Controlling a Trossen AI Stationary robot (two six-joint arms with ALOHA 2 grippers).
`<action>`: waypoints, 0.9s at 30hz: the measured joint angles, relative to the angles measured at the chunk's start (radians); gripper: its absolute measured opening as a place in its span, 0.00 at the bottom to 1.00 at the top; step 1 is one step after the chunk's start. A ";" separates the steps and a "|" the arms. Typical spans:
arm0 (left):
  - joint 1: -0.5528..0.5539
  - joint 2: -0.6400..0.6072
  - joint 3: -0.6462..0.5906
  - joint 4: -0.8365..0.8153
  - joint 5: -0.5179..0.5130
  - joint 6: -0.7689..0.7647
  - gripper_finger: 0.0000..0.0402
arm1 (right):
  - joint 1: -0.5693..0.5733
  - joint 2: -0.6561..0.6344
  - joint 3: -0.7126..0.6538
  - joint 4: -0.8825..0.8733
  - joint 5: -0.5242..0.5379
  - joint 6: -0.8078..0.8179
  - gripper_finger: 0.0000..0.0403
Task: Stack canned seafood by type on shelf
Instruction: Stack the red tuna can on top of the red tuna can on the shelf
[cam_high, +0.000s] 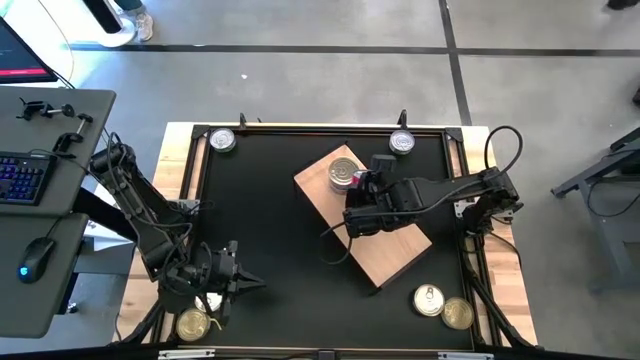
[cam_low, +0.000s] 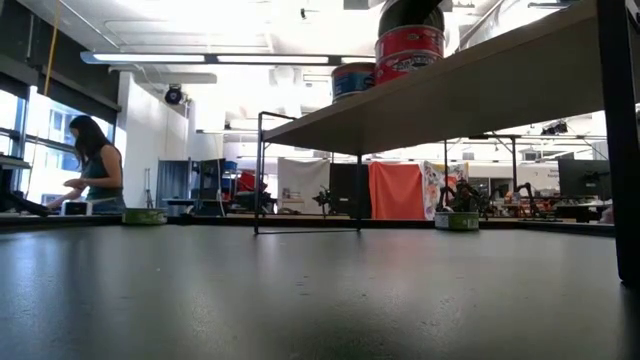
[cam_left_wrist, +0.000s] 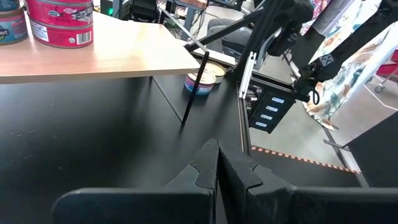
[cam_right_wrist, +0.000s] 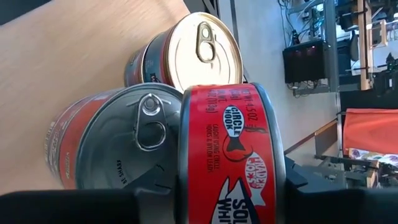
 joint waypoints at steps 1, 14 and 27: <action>0.000 0.000 0.000 -0.005 0.000 -0.005 0.00 | 0.000 0.000 0.000 0.000 -0.001 -0.002 0.32; 0.000 0.000 0.000 -0.009 0.000 -0.008 0.00 | 0.000 -0.001 0.000 0.002 -0.022 -0.002 0.32; 0.000 0.000 0.000 -0.029 0.000 -0.009 0.00 | 0.004 0.000 0.000 0.007 -0.094 0.049 0.53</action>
